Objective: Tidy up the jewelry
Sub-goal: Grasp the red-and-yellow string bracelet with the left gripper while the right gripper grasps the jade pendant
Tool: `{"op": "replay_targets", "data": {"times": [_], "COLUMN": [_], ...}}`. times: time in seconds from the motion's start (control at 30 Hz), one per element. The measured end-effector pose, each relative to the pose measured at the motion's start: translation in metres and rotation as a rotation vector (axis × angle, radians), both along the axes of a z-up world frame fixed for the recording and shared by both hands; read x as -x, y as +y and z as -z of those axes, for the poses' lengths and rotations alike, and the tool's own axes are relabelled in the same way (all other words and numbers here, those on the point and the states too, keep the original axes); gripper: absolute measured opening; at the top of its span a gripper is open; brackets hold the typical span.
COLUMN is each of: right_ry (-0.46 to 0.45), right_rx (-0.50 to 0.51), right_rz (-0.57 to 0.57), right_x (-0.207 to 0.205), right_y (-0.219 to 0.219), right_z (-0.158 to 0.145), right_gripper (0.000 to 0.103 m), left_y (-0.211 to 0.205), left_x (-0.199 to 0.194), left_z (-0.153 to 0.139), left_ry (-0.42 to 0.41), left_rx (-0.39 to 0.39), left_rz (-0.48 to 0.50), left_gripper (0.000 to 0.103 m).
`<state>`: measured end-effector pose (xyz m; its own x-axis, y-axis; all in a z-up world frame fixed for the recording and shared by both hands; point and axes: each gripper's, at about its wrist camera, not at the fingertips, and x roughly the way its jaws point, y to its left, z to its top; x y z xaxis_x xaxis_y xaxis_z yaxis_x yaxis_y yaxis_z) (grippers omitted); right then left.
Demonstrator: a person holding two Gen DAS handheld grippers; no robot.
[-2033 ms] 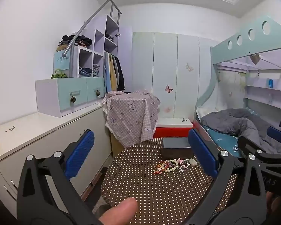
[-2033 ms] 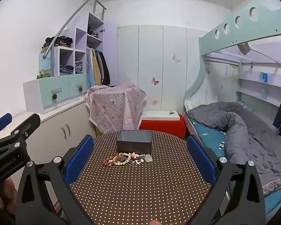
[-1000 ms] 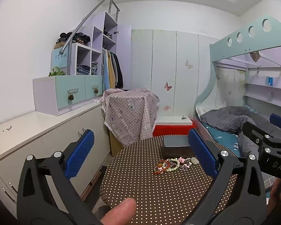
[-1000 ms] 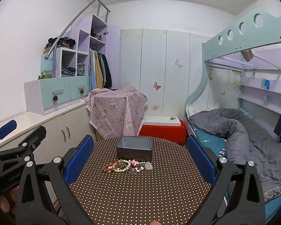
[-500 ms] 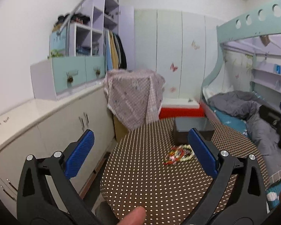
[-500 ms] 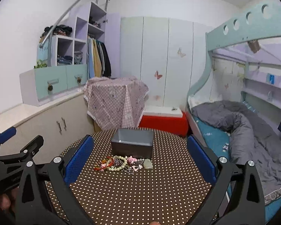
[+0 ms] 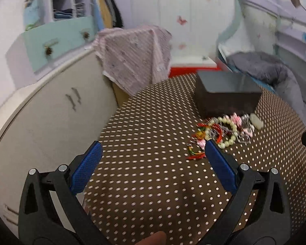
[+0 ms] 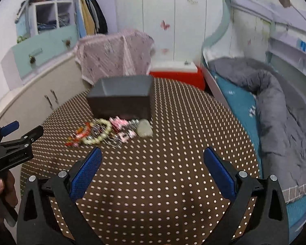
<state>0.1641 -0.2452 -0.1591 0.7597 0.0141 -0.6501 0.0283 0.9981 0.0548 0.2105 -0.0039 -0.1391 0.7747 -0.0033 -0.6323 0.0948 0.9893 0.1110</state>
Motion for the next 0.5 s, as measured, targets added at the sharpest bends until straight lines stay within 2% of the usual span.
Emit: {"op": "replay_targets", "data": {"times": [0.1,0.23,0.4,0.47,0.5], "right_ry": [0.051,0.100,0.131,0.135,0.138], "right_rx": [-0.001,-0.019,-0.026,-0.025,-0.026], "right_rz": [0.010,0.024,0.023,0.017,0.014], "right_x": [-0.012,-0.025,-0.037,-0.039,-0.041], "right_y": [-0.008,-0.018,-0.020,-0.019,-0.019], "right_z": [0.007,0.017,0.020,0.019,0.019], "right_gripper": [0.095,0.095,0.095,0.095,0.095], "left_y": [-0.014,-0.033,-0.048,-0.048,-0.048], "left_x": [-0.003,-0.012,-0.030,-0.037,-0.040], "left_z": [0.009,0.021,0.035,0.038,0.039], "left_ry": [0.036,0.083,0.128,0.149,0.159], "left_rx": [-0.007,-0.047,-0.098,-0.079,-0.066], "left_rz": [0.092,0.165,0.195,0.200,0.207], "left_gripper": [0.098,0.098,0.098,0.094,0.089]}}
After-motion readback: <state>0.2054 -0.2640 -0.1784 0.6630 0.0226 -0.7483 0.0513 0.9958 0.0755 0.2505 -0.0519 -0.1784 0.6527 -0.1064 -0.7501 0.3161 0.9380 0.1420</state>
